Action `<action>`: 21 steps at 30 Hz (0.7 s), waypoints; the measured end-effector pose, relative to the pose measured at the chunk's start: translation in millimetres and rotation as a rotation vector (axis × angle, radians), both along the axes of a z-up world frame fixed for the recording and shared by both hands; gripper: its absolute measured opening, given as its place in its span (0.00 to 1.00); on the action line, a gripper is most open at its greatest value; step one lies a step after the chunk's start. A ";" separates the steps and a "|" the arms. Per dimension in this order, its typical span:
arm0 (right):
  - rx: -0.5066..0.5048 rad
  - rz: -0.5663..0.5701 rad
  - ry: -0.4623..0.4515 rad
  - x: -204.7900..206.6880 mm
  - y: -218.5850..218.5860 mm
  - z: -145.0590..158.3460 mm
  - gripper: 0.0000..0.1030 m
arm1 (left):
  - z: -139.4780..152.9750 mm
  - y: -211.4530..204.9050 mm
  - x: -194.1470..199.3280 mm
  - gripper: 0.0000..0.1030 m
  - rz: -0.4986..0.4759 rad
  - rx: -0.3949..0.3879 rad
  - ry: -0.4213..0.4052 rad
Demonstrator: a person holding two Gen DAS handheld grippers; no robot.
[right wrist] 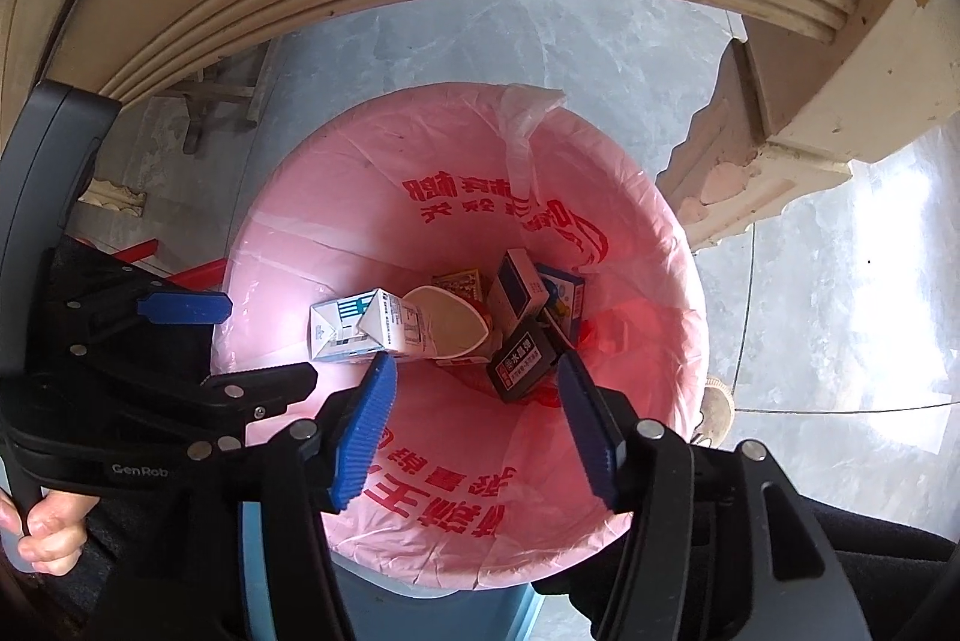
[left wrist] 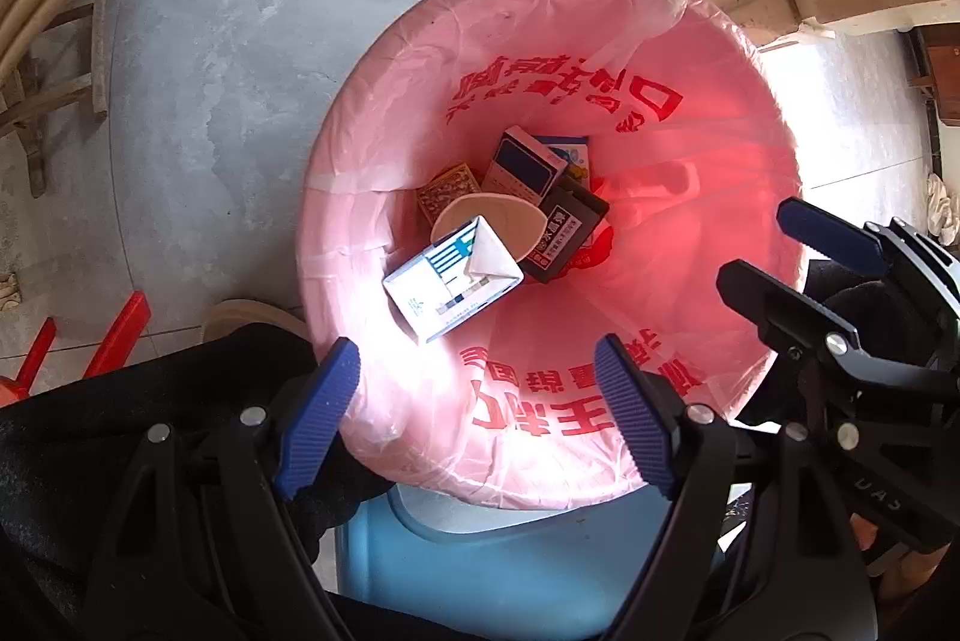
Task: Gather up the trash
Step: 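Open the left tool over the pink bin while the right tool releases the grey box, then move the left tool to the yellow snack wrapper while the right tool approaches the white tissue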
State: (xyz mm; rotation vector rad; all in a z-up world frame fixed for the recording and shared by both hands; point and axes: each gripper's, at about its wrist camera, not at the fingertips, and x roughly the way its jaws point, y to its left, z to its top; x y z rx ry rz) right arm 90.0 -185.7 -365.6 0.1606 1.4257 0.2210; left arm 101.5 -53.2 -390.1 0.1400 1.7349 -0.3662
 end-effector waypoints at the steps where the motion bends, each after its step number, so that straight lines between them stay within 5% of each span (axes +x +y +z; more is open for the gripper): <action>1: -0.003 0.002 -0.003 -0.6 1.0 1.1 0.58 | 1.9 -0.2 -1.5 0.76 -0.003 0.008 -0.007; 10: 0.007 0.025 -0.070 -14.3 5.2 41.4 0.71 | 51.5 7.3 -19.5 0.76 -0.037 0.036 -0.095; 21: 0.075 0.176 -0.194 -14.5 25.9 166.9 0.77 | 204.3 56.2 -28.6 0.81 0.021 0.020 -0.282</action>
